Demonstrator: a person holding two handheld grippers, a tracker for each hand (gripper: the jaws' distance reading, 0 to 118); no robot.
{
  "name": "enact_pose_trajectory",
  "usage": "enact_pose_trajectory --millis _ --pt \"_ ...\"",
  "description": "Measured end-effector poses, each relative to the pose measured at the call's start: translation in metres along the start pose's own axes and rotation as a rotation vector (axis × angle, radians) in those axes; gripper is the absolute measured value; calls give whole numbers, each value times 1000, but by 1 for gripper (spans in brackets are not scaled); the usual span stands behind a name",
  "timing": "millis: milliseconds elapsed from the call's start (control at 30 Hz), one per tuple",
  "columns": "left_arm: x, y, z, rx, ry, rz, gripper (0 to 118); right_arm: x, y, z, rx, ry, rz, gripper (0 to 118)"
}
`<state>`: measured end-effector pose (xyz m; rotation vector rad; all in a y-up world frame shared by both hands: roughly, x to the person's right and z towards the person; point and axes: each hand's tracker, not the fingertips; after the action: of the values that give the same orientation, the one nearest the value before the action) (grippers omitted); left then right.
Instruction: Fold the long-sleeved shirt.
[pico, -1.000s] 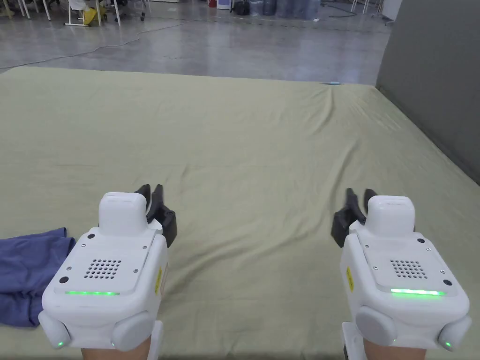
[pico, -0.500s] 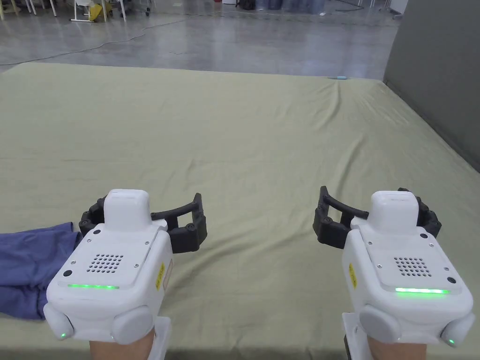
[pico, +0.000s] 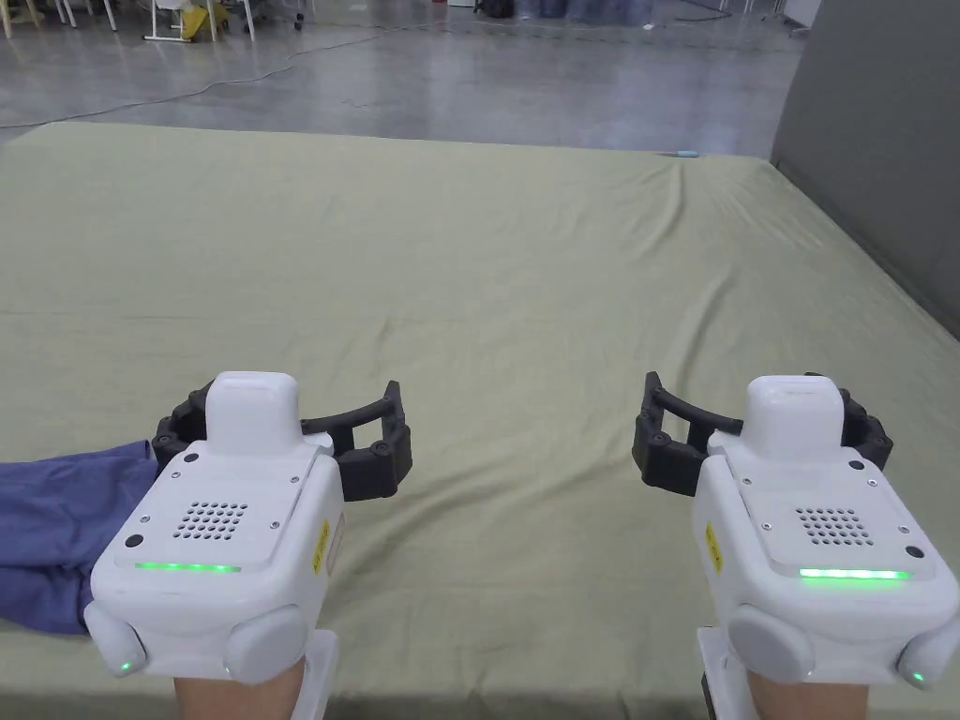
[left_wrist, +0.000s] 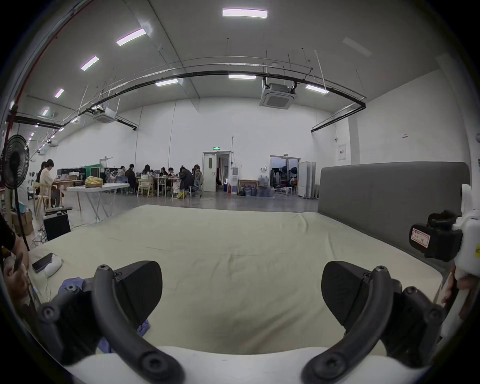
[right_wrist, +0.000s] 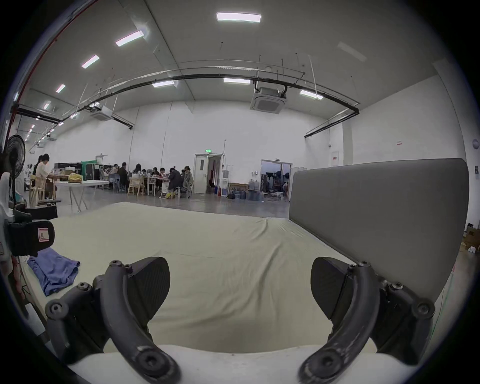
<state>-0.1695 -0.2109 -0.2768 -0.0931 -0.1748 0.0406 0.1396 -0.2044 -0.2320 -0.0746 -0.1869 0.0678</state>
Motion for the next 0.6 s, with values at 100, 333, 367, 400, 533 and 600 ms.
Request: enact_pose_trajectory --millis 100,333,367,400,533,600 --pt "0 0 1 5 -2 -6 117 0 -1 0 -3 0 4 109" --pt "2 0 2 11 -6 -19 117 1 0 2 -6 -14 3 109" --pt "2 0 2 12 -6 -18 117 1 0 2 -6 -13 1 109" --pt "2 0 2 13 -6 -17 117 2 0 2 -7 -12 -1 109" --pt "3 0 1 15 -5 -24 117 4 1 2 -6 -20 -3 109" --pt "3 1 1 15 -4 -28 117 5 1 3 -3 -26 -1 109"
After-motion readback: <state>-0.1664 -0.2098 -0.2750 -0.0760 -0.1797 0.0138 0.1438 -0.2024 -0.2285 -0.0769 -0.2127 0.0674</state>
